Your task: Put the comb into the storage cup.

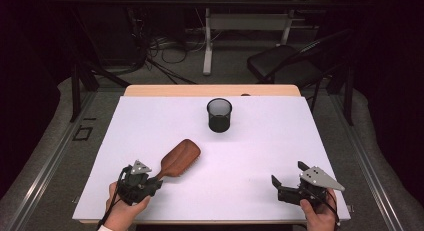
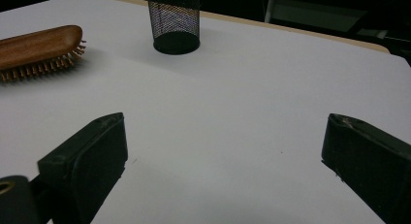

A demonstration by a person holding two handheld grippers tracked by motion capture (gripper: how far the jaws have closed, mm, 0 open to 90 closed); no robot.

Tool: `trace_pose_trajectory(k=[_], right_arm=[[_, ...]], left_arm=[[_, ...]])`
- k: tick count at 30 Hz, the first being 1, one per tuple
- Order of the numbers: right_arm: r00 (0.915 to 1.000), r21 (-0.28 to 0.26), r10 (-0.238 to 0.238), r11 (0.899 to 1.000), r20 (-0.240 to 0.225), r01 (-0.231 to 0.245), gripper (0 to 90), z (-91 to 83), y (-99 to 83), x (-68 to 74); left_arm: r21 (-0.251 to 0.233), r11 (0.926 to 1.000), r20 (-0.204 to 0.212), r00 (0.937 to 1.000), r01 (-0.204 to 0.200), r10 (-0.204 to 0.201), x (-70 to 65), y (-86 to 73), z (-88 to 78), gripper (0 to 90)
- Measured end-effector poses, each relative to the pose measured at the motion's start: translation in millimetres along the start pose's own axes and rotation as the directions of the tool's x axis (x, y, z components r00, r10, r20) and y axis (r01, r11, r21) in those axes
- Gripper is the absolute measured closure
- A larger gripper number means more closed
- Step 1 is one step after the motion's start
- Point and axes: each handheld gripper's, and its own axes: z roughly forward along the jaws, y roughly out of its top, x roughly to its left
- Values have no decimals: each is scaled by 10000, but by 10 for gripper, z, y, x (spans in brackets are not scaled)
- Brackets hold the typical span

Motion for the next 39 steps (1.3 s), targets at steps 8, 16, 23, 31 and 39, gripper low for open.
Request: trace_pose_trajectory(k=[8,16,23,31,39], right_arm=[[10000,1,-27,10000,-10,27,25,2,0,1],[10000,-6,-20,10000,-5,20,25,1,0,-1],[10000,-14,-68,10000,-10,68,25,1,0,-2],[10000,54,-88,9999,16,88,27,5,-3,1],[10000,64,-45,10000,23,45,28,13,-7,6]], left_arm=[[-185,9990,148,9991,400,-398,83,-9,-37,604],[-294,9987,151,9991,409,-405,89,-3,-42,547],[-378,9986,248,9990,369,-360,136,5,-43,509],[-376,9988,525,9981,328,-308,196,68,-71,485],[-412,9989,606,9979,230,-205,284,159,-55,253]])
